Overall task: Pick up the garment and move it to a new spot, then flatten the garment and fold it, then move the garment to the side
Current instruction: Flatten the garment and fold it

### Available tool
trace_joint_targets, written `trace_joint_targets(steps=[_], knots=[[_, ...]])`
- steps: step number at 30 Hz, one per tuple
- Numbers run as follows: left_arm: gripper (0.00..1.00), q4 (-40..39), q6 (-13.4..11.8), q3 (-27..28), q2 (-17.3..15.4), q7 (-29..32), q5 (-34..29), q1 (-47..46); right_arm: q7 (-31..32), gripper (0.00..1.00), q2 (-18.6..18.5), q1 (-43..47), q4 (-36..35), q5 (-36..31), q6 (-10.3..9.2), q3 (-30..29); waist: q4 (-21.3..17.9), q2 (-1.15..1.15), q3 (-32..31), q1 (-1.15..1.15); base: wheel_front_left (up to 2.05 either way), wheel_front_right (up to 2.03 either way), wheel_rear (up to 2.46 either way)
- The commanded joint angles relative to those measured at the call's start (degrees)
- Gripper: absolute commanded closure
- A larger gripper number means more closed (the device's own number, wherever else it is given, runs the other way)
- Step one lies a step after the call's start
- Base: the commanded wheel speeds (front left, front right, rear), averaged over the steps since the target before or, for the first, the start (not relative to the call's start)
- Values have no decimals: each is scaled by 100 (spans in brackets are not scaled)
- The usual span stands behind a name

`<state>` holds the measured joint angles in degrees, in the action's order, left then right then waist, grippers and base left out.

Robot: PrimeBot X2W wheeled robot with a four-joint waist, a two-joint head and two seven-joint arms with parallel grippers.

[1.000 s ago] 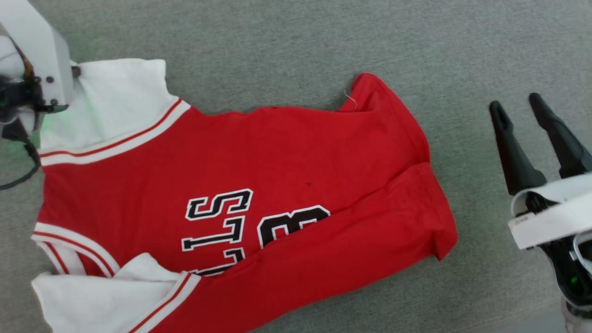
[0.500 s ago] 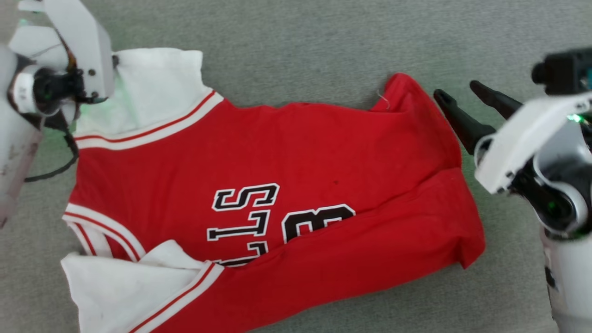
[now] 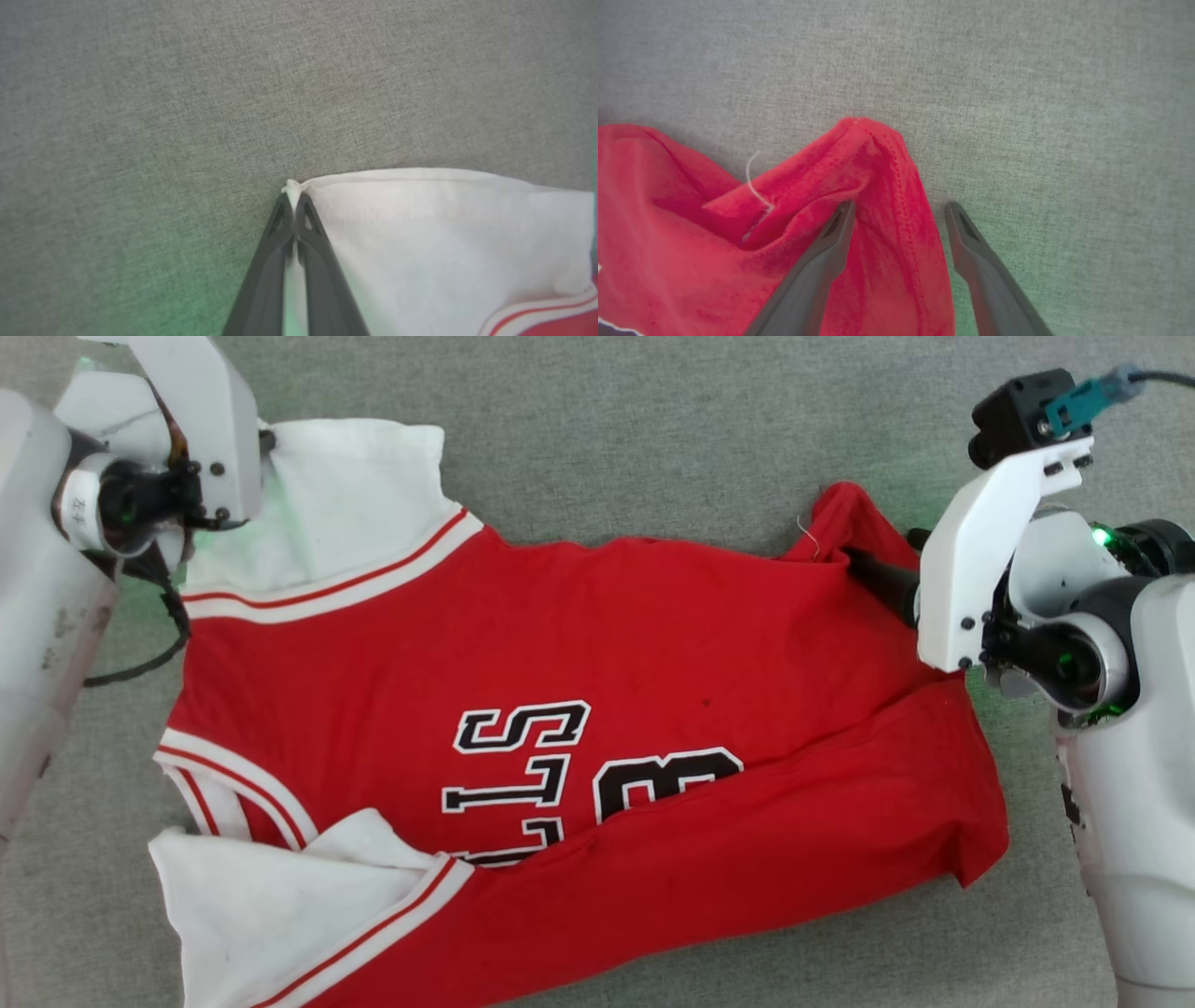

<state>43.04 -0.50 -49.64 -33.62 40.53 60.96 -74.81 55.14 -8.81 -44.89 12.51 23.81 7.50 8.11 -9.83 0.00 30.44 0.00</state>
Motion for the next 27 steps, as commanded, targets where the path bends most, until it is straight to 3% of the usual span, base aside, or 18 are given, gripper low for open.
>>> trace_joint_targets(steps=[1, 10, 27], knots=[[100, 121, 52, -111, 112, 33, 29, 224, 94, 100, 6, -73, 130, 96, -2, 95, 26, 0, -12, 0, 0, 0, 0], [100, 349, 280, 14, 243, -299, 133, 163, 28, 100, -100, -270, 525, 298, -2, -30, 203, 0, -202, 0, 0, 0, 0], [100, 133, 717, 107, 207, -727, 367, 362, -783, 100, -577, 498, 292, 553, -2, -104, 771, 0, -1383, 0, 0, 0, 0]])
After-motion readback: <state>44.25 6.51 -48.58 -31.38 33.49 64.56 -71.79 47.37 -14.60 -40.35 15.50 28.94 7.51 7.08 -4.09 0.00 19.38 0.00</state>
